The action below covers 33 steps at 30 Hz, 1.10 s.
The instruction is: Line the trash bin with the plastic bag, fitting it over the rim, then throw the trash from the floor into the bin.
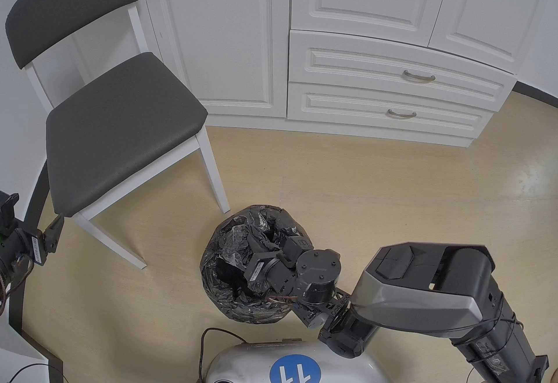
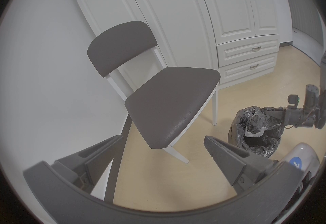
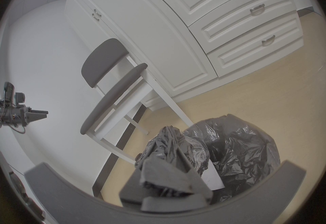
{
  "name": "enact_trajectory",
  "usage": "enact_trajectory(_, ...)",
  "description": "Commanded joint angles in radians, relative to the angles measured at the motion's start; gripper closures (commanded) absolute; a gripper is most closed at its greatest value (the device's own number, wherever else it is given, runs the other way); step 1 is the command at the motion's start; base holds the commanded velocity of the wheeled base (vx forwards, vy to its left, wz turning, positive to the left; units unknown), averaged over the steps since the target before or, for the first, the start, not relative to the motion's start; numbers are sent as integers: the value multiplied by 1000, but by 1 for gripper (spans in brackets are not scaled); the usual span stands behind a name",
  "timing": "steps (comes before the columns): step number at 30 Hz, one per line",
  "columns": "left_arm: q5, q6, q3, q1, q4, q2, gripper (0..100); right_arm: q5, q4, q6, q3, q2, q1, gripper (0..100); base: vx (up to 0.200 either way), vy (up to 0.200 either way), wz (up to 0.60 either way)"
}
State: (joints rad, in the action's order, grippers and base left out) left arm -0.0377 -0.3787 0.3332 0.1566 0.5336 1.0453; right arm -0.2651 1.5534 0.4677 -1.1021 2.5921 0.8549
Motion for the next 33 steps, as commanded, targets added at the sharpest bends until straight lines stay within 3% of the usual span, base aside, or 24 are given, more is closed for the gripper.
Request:
enact_trajectory(1,-1,0,0,0,2,16,0,0,17,-3,-15,54,-11,100,0,0,0)
enact_trajectory(14,1,-12,-3,0,0,15,0,33,17,-30,45,16,-89,100,0,0,0)
enact_trajectory(18,1,-17,-10,0,2,13,0,90,17,-110,113,5,-120,100,0,0,0)
enact_trajectory(25,1,-17,-10,0,2,12,0,90,16,-182,148,8,-120,100,0,0,0)
enact_trajectory(33,1,-17,-11,0,2,12,0,70,4,-165,79,10,-97,100,0,0,0)
